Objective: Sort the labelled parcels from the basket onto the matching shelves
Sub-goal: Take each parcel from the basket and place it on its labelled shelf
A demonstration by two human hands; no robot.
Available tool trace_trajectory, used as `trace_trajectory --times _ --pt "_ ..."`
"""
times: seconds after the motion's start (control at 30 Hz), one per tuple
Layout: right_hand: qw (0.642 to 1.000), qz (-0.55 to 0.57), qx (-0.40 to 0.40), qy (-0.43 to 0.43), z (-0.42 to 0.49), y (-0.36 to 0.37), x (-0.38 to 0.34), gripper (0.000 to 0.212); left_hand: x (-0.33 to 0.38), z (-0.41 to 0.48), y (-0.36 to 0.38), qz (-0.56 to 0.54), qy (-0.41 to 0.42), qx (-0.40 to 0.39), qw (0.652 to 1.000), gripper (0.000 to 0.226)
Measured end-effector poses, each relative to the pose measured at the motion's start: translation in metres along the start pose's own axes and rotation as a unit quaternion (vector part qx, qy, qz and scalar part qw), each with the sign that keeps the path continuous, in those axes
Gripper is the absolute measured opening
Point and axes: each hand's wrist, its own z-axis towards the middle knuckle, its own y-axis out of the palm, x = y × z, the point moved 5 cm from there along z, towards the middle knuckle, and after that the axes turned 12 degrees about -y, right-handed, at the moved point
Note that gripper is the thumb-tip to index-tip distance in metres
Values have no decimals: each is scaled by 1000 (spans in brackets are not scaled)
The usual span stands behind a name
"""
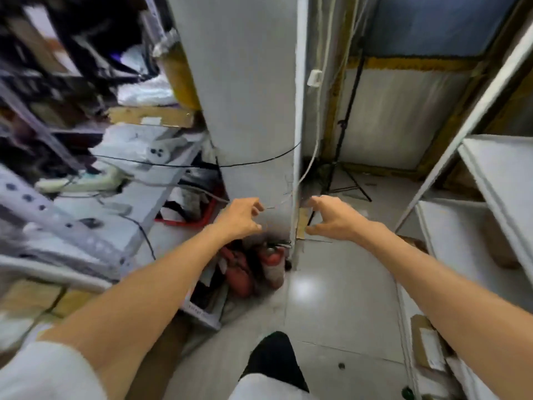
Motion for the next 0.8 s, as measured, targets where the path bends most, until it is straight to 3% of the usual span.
trace_trajectory --times 0.3,0.8 --pt "975 -22 -113 -189 84 76 -167 65 -172 -98 -30 -80 -153 62 983 43" --pt "890 -76 -236 -383 149 196 -452 63 -410 -280 -88 -137 -354 129 916 45"
